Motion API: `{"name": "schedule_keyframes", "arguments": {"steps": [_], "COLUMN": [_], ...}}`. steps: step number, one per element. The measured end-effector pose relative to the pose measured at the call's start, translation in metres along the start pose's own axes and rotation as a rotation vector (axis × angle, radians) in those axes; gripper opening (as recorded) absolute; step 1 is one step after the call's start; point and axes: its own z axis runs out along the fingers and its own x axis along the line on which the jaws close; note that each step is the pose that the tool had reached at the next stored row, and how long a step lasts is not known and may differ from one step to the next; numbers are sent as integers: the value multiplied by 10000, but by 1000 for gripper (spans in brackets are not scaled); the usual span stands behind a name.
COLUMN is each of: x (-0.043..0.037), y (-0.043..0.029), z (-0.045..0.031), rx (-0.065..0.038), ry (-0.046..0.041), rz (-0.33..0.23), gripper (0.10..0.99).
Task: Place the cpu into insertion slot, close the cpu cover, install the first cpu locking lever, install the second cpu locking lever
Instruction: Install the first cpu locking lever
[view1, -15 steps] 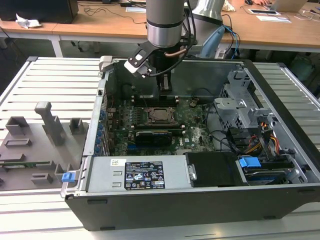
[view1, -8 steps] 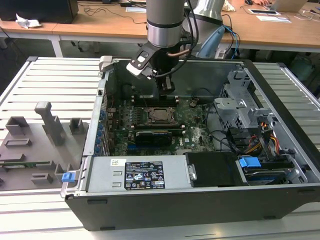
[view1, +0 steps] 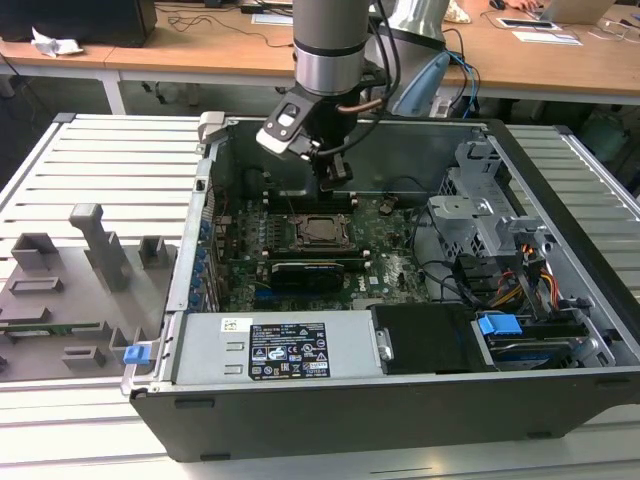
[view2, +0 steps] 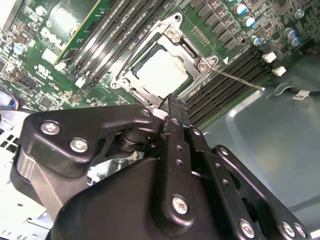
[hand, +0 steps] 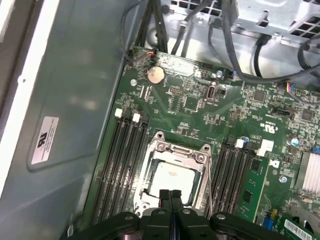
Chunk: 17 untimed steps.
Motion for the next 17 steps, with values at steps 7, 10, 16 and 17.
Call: {"name": "schedule_keyframes", "arguments": {"steps": [7, 10, 16, 17], "x": [0, 0, 0, 0], "y": [0, 0, 0, 0], "z": [0, 0, 0, 0], "rx": [19, 28, 53, 56], "ry": [35, 50, 97, 101], "rz": [-507, -745, -1443, -1517], "gripper": [106, 106, 106, 106]}}
